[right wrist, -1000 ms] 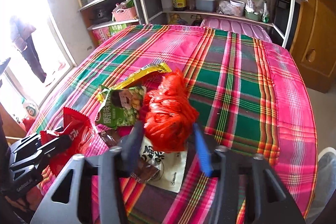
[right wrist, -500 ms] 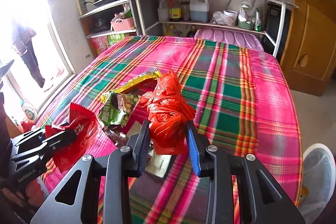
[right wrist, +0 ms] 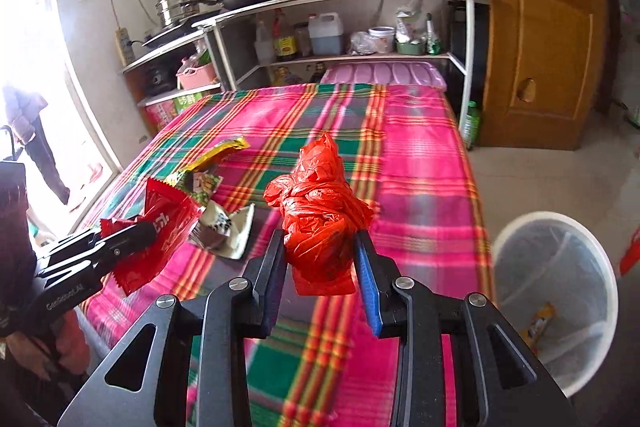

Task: Collect trash
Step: 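Carry the red packet and red bag over the trash bin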

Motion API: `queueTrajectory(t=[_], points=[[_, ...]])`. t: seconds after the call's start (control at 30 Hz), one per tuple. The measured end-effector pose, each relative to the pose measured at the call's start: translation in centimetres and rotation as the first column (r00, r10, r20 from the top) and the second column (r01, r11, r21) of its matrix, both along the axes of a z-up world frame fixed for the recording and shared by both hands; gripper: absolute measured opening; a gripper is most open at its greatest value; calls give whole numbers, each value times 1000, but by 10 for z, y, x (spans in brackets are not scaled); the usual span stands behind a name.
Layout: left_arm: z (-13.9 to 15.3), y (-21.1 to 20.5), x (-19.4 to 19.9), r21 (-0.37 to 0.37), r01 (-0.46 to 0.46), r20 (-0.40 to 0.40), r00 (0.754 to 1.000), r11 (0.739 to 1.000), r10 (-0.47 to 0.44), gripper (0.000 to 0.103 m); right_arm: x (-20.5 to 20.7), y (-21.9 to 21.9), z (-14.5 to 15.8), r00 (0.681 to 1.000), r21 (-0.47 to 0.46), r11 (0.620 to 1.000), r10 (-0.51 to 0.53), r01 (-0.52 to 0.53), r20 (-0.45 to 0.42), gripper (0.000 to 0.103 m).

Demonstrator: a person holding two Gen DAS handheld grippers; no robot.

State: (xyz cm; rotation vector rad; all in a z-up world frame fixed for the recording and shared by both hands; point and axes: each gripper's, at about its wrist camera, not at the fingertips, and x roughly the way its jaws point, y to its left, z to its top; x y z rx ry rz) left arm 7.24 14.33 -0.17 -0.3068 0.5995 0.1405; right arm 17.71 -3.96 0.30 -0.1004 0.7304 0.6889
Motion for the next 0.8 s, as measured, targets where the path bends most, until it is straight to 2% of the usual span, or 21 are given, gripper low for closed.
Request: queueTrajectory(t=[0.4, 0.8], points=[[12, -69, 28, 23, 130, -9, 992, 991, -130, 25, -15, -83, 2, 991, 49, 990, -134, 134, -2, 35], [25, -133, 63, 68, 255, -4, 967, 964, -256, 25, -15, -152, -1, 967, 91, 963, -254, 254, -22, 35]])
